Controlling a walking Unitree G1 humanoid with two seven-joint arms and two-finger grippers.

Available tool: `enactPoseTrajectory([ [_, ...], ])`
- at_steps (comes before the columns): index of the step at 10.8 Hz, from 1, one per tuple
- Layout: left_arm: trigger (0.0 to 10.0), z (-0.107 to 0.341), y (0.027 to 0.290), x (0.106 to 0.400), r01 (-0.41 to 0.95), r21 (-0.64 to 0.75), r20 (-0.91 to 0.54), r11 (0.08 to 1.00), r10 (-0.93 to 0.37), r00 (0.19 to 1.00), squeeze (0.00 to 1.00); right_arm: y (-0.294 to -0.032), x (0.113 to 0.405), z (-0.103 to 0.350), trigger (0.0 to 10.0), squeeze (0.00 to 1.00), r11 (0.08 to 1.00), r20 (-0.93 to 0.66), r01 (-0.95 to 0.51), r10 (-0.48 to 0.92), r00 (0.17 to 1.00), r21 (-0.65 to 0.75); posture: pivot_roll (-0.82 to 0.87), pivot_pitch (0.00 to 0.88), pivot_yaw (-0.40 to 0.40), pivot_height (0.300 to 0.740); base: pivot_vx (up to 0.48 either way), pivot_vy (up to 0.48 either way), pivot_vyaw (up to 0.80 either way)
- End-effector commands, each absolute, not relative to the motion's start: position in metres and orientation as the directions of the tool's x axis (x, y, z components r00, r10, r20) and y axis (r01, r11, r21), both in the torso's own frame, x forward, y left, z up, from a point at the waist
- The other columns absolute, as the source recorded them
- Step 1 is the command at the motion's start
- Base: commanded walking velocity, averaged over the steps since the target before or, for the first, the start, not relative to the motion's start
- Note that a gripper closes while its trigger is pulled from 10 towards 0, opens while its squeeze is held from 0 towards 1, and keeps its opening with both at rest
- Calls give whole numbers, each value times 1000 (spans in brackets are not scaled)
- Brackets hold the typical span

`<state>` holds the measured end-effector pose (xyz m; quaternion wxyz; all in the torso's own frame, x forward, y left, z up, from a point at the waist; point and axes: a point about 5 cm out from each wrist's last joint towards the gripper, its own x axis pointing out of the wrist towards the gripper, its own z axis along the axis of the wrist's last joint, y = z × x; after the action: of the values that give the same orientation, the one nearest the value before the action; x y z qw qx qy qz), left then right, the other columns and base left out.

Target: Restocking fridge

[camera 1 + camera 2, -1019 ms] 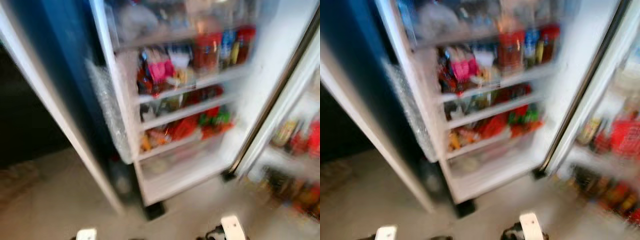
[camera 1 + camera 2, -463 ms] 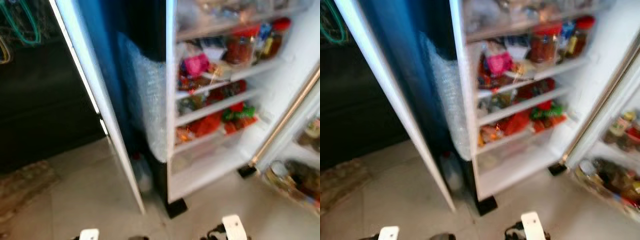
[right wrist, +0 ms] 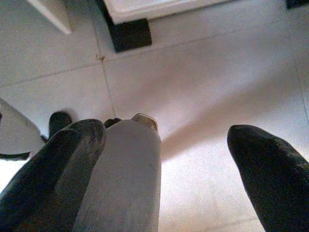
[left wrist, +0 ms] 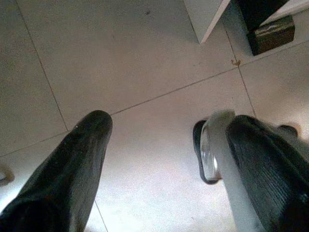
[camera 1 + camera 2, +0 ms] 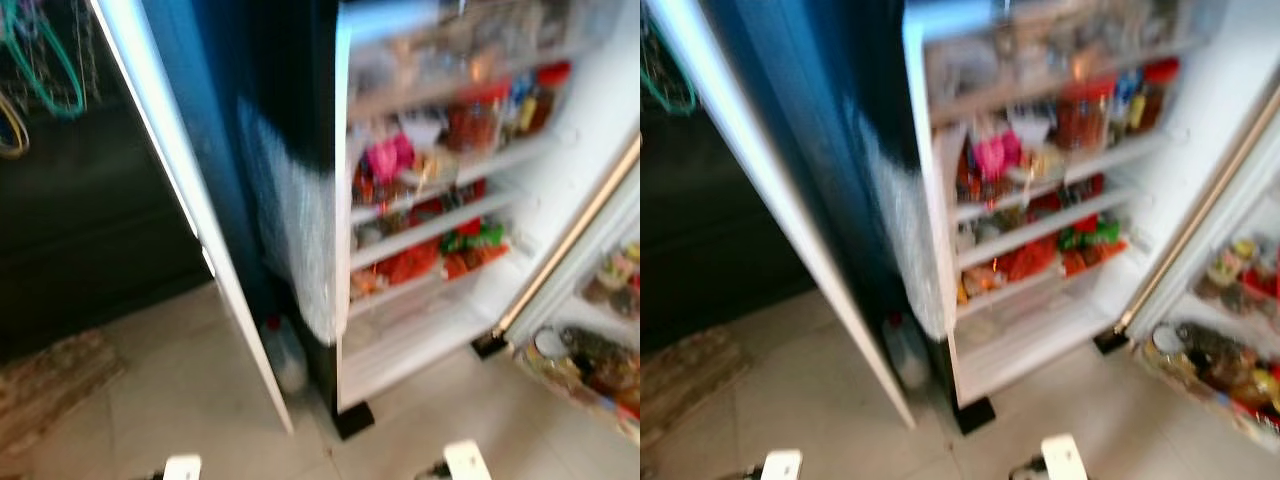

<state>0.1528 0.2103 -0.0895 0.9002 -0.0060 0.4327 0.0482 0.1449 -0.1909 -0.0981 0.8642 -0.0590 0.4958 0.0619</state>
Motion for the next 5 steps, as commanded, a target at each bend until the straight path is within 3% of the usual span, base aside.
enactPoseTrajectory([
  [1, 10000, -90, 211, 150, -87, 39, -784, 995, 84, 615, 0, -187, 124, -106, 10000, 0, 984, -903, -177, 61, 426, -17, -116, 51, 49, 740, 0, 0, 0],
  [5, 10000, -89, 205, 156, -72, 42, -774, 997, 78, 628, 0, -188, 123, -106, 10000, 0, 985, -903, -168, 46, 427, -29, -125, 29, 51, 740, 0, 0, 0],
])
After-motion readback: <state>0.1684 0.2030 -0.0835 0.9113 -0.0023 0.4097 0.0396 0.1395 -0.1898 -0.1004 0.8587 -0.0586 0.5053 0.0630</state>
